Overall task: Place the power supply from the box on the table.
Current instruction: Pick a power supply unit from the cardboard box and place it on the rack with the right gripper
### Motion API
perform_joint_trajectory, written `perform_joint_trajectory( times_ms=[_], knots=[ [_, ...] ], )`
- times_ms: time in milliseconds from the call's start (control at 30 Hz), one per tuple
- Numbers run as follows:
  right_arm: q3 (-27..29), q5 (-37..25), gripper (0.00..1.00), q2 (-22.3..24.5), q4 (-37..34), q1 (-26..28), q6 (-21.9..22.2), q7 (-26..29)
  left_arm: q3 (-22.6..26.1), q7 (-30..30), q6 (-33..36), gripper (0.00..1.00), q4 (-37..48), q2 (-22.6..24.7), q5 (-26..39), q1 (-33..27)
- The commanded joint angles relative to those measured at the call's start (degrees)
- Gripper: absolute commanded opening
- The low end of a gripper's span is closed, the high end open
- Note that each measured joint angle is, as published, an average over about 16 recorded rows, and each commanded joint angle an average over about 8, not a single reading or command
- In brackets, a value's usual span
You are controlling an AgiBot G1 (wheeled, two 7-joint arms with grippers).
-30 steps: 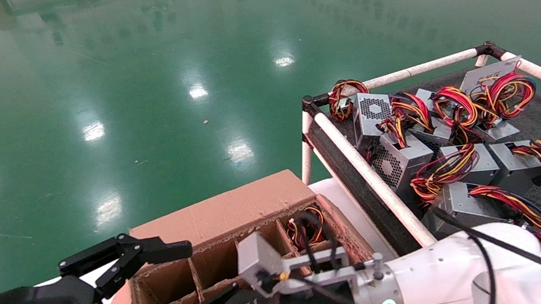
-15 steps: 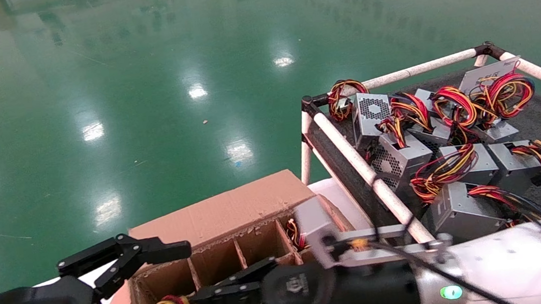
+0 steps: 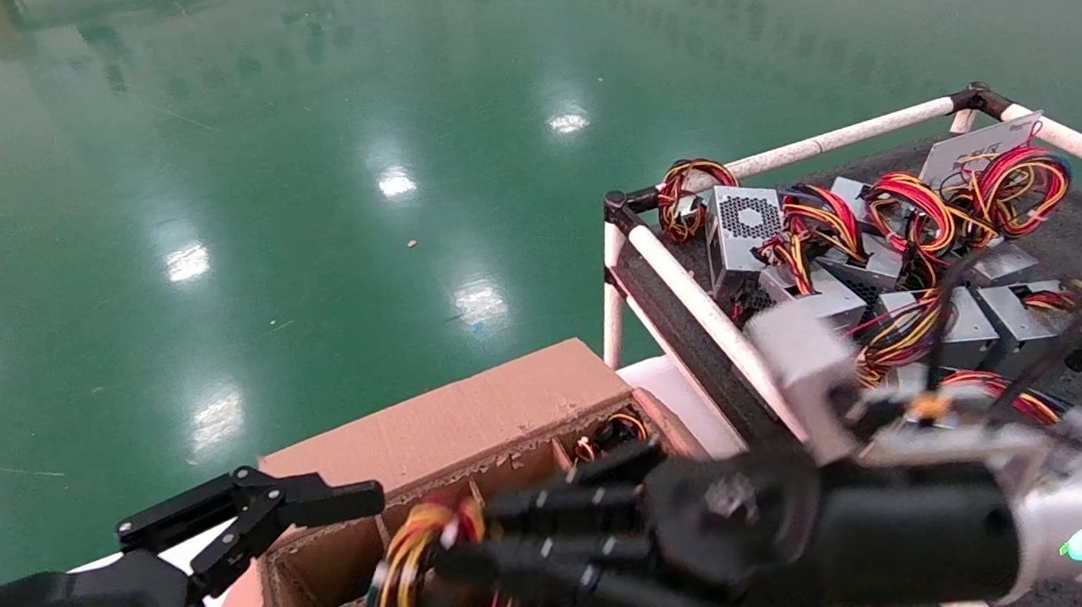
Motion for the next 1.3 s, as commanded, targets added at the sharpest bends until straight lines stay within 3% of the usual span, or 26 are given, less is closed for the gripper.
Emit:
perform_joint_trajectory(
  times_ms=[33, 300, 567, 867, 1300],
  knots=[
    [0.12, 1.61, 0.0, 1.07, 0.76, 0.48, 0.02, 0.24, 0.0, 0.0, 0.0, 1.0, 0.0, 0.0, 0.0, 0.0],
    [2.37, 8.38, 0.0, 5.99, 0.21, 4.07, 0.12, 2.92, 0.0, 0.0, 0.0, 1.0, 0.0, 0.0, 0.0, 0.0],
    [4.66, 11.32, 0.0, 10.78, -6.41, 10.39, 0.46, 4.36, 0.01, 0.0, 0.0, 1.0, 0.0, 0.0, 0.0, 0.0],
    [5.41, 9.86, 0.0, 12.96, -18.97, 17.85, 1.94, 2.96, 0.01, 0.0, 0.0, 1.0, 0.0, 0.0, -0.01, 0.0],
    [4.42, 6.26, 0.0, 11.26, -34.32, 26.08, 9.68, -0.5, 0.01, 0.01, -0.01, 1.0, 0.0, -0.01, -0.01, 0.0]
  ],
)
